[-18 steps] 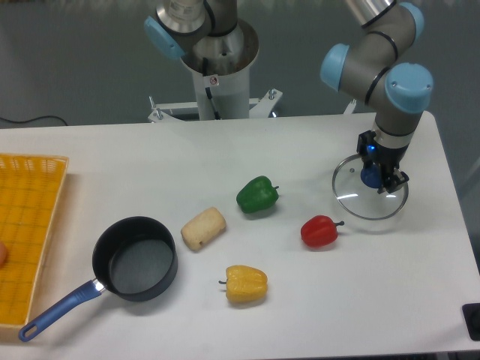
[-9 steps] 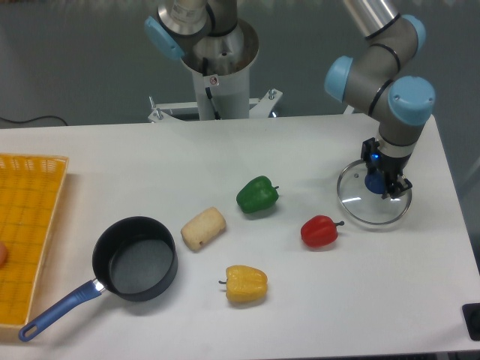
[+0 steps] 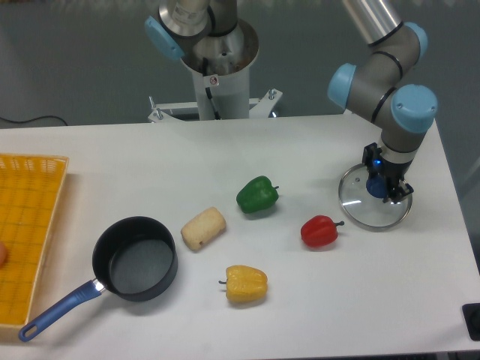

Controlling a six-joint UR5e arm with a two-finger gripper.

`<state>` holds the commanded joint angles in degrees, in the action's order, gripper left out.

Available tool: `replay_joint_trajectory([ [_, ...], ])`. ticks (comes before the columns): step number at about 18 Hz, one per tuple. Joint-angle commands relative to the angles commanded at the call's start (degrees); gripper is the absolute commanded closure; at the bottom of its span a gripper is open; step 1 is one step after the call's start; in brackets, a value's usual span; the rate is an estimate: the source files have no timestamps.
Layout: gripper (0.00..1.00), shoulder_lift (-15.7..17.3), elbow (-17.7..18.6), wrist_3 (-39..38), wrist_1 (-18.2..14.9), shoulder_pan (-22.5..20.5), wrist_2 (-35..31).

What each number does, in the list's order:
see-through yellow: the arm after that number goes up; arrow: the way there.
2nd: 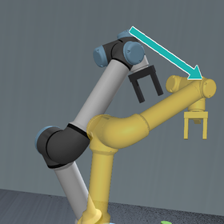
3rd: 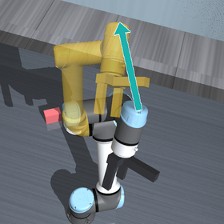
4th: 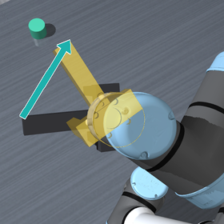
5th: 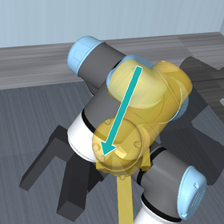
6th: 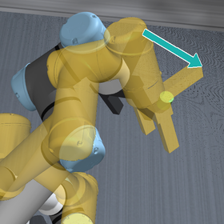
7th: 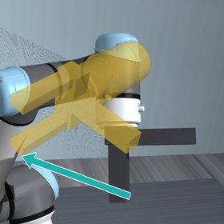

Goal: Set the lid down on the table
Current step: 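Lower the glass lid flat onto the table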

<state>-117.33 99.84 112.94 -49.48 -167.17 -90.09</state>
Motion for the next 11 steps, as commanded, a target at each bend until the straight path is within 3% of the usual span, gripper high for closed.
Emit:
replay_joint_trajectory([
  [11,0.36,-0.09,0.0,0.0,0.0,0.0,0.79],
])
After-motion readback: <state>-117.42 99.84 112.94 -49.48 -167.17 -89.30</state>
